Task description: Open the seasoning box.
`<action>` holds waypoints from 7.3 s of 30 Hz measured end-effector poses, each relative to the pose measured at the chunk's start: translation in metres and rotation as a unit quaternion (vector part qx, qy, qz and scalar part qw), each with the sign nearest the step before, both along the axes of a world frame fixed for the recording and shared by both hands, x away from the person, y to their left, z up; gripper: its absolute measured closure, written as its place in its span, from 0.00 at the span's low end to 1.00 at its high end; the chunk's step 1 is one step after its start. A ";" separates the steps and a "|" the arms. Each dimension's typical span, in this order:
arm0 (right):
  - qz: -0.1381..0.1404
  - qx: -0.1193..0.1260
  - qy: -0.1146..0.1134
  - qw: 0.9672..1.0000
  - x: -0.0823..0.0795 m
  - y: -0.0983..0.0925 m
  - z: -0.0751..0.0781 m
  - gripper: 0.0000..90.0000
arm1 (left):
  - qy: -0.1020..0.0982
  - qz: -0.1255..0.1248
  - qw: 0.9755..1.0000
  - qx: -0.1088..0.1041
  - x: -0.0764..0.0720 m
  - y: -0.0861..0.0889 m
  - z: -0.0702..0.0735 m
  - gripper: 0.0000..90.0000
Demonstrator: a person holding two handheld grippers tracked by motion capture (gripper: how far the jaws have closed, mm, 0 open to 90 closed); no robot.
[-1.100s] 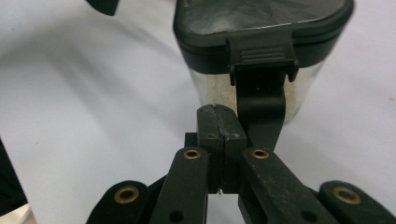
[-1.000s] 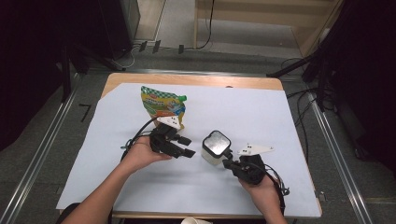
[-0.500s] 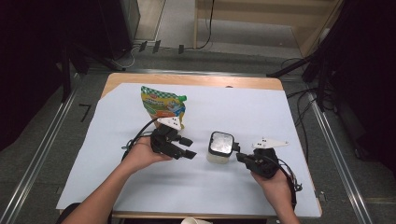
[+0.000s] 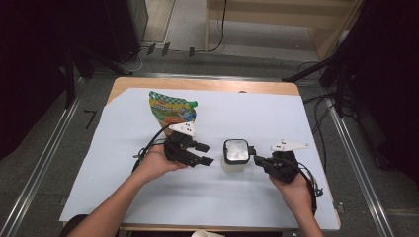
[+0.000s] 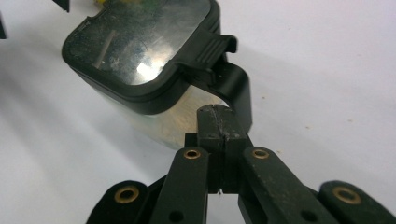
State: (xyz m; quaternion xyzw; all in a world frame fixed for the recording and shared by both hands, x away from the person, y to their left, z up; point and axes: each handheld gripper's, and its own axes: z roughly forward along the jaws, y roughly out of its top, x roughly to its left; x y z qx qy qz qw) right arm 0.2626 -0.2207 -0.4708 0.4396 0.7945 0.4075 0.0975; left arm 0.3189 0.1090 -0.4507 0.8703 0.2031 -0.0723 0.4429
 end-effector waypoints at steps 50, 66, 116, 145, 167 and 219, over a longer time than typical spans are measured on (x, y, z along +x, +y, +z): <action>-0.036 -0.023 0.014 0.999 0.032 0.013 -0.020 1.00 | -0.062 -0.041 0.996 0.049 0.016 -0.066 -0.019 0.15; -0.030 -0.028 0.012 0.999 0.030 0.016 -0.020 1.00 | -0.077 -0.044 0.995 0.051 0.014 -0.064 -0.013 0.16; -0.024 -0.026 0.006 0.999 0.028 0.023 -0.018 1.00 | -0.089 -0.004 0.994 0.060 0.000 -0.065 -0.016 0.18; -0.024 -0.028 0.008 0.999 0.027 0.025 -0.018 1.00 | -0.083 -0.023 0.996 0.005 0.001 -0.072 0.014 0.37; -0.017 -0.029 0.003 0.999 0.023 0.029 -0.018 1.00 | -0.055 -0.034 0.997 0.028 -0.007 -0.094 0.034 0.63; 0.075 0.039 0.005 0.996 -0.043 0.047 -0.001 0.75 | -0.015 -0.012 1.000 0.006 0.006 -0.027 0.054 0.52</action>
